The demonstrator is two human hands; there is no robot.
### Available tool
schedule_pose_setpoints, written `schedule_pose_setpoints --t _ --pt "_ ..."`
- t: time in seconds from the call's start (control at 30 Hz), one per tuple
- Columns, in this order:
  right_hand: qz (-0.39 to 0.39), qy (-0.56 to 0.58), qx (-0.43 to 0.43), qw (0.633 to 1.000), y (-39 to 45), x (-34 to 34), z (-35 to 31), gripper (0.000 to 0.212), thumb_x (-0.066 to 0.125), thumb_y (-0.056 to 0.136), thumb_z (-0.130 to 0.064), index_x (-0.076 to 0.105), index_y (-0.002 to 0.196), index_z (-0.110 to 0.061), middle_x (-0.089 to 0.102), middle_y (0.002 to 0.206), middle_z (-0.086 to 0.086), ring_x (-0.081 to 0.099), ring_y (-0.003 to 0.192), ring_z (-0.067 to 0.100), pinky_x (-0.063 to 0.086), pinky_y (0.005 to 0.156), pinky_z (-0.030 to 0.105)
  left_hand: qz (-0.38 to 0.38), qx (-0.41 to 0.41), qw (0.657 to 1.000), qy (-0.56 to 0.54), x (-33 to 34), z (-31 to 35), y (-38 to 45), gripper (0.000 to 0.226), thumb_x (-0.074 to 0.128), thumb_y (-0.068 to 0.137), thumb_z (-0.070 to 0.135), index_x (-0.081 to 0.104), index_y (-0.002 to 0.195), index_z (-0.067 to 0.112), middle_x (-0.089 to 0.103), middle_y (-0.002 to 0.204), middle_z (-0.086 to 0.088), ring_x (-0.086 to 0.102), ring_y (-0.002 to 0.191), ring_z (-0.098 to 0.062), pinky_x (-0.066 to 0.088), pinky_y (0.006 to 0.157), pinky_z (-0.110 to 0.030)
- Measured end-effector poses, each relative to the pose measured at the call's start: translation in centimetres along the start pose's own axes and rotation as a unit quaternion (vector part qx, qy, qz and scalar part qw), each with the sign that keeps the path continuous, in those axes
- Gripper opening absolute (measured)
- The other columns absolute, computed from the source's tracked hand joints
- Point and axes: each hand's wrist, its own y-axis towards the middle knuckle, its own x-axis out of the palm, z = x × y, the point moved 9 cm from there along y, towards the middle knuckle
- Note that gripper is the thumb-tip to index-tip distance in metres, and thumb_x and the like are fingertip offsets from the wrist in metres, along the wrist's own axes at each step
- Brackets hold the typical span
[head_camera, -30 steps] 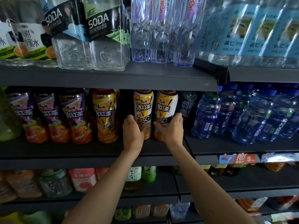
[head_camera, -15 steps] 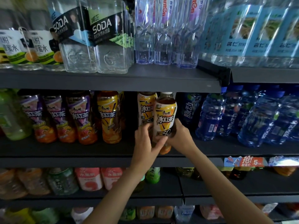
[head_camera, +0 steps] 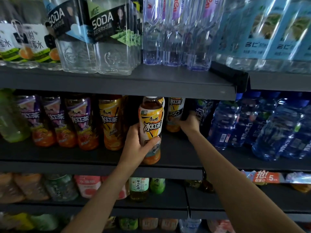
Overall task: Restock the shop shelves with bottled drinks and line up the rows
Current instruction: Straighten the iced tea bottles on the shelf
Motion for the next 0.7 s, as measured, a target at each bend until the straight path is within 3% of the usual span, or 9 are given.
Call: schedule_pose_setpoints --t 0.1,0.27,0.43,0.6,0.7 --pt "0.021 0.010 -0.002 1.000 1.1 2.1 -0.9 0.064 0.079 0.072 -0.023 0.040 0.118 -0.002 0.055 0.123 0.015 0.053 0.113 0.032 0.045 0.083 0.035 -0.012 -0.007 1.000 -0.010 0.2 -0.2 0.0 0.054 0.074 0.071 0.038 0.040 0.112 0.031 0.050 0.118 -0.001 0.049 0.109 -0.002 0.040 0.088 -0.014" --pt "0.015 -0.012 -0.020 1.000 1.2 2.1 -0.7 0.062 0.079 0.071 -0.024 0.045 0.118 -0.002 0.058 0.122 0.014 0.055 0.112 0.031 0.044 0.078 0.031 -0.012 -0.005 1.000 -0.007 0.4 -0.7 0.0 0.061 0.068 0.066 0.047 0.040 0.117 0.027 0.049 0.120 -0.001 0.048 0.113 -0.007 0.041 0.093 -0.020" --pt "0.004 -0.037 -0.061 0.997 -0.5 2.1 -1.0 0.063 0.078 0.073 -0.025 0.043 0.119 0.000 0.057 0.121 0.017 0.055 0.112 0.033 0.046 0.083 0.036 0.003 0.002 1.000 0.004 0.3 -0.4 -0.1 0.054 0.073 0.077 0.029 0.042 0.120 0.018 0.049 0.119 -0.002 0.048 0.112 -0.010 0.039 0.091 -0.018" --pt "-0.007 -0.023 -0.050 0.998 -2.3 1.2 -0.3 0.077 0.073 0.078 -0.024 0.030 0.137 -0.002 0.048 0.133 0.017 0.047 0.122 0.032 0.041 0.095 0.035 -0.007 0.015 1.000 0.024 0.5 0.5 -0.1 0.050 0.070 0.078 0.029 0.047 0.121 0.017 0.055 0.115 0.006 0.051 0.101 0.002 0.039 0.083 -0.005" --pt "-0.067 0.021 -0.078 0.994 -5.2 0.7 1.1 0.061 0.068 0.081 -0.009 0.038 0.134 -0.002 0.051 0.130 0.011 0.048 0.123 0.025 0.042 0.096 0.029 -0.024 0.017 0.999 0.029 1.7 1.0 -0.1 0.053 0.070 0.077 0.033 0.048 0.122 0.014 0.057 0.118 0.002 0.054 0.106 -0.006 0.044 0.088 -0.016"
